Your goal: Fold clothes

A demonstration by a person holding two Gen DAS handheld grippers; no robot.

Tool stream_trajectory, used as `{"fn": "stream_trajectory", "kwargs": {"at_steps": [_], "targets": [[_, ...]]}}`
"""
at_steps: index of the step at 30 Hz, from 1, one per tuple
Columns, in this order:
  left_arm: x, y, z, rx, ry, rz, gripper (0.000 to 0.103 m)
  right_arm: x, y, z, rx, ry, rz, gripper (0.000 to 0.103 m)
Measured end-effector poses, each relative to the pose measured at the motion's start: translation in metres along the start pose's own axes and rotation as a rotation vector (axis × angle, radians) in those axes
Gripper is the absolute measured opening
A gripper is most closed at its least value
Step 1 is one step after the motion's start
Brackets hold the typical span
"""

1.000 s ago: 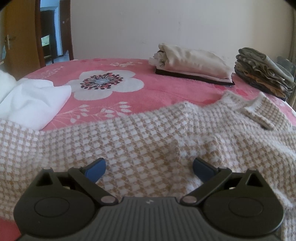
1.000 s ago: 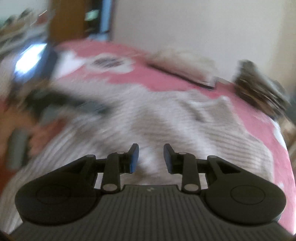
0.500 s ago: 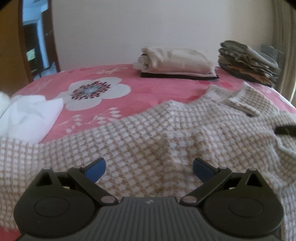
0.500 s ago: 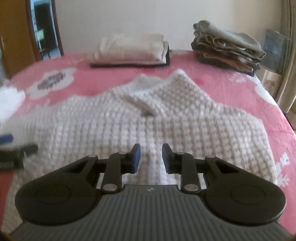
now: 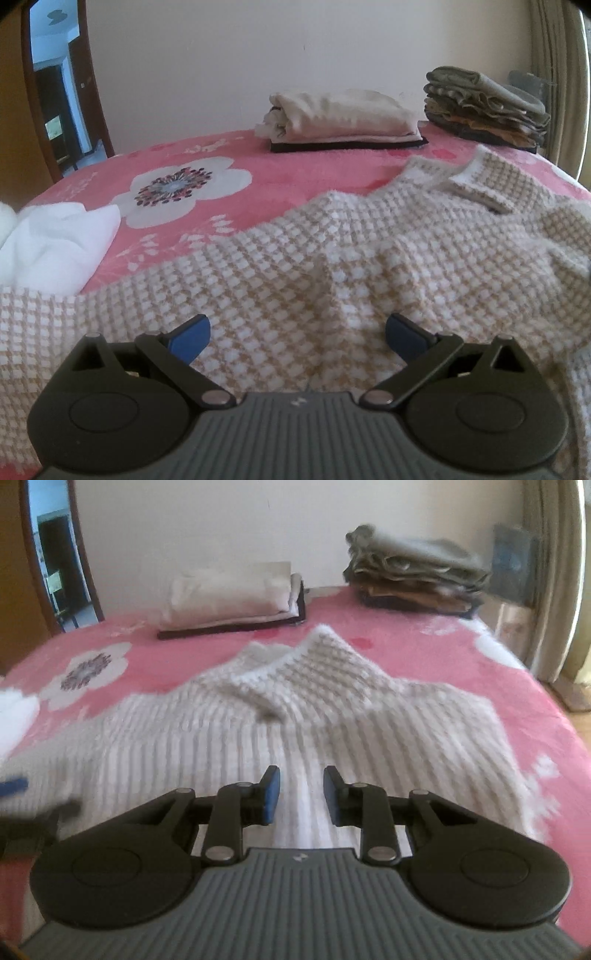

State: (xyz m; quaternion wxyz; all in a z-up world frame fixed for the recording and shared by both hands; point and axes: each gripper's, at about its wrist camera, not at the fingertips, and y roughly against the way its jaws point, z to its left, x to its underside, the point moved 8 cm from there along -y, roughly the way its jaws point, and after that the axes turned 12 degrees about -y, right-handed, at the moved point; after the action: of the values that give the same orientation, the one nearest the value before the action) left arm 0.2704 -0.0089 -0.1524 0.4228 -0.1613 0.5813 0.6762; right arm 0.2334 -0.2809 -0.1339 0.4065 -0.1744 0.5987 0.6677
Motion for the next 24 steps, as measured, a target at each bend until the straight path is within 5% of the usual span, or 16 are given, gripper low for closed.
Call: {"fn": "stream_trajectory", "kwargs": {"at_steps": [3, 9, 15, 22, 24], "targets": [[-0.003, 0.005, 0.002, -0.005, 0.017, -0.005, 0.101, 0.040, -0.004, -0.020, 0.003, 0.000, 0.029, 0.026], [-0.015, 0.029, -0.024, 0.032, -0.064, -0.068, 0.101, 0.016, 0.026, -0.010, -0.047, -0.071, -0.049, 0.026], [0.000, 0.016, -0.066, 0.053, -0.185, 0.022, 0.102, 0.048, -0.005, 0.010, -0.018, 0.044, -0.001, 0.027], [0.010, 0.039, -0.033, 0.039, -0.083, 0.040, 0.102, 0.021, 0.036, -0.008, 0.034, -0.004, -0.092, 0.027], [0.022, 0.049, -0.014, 0.025, -0.003, 0.064, 0.102, 0.027, 0.027, -0.023, 0.054, -0.042, -0.042, 0.028]]}}
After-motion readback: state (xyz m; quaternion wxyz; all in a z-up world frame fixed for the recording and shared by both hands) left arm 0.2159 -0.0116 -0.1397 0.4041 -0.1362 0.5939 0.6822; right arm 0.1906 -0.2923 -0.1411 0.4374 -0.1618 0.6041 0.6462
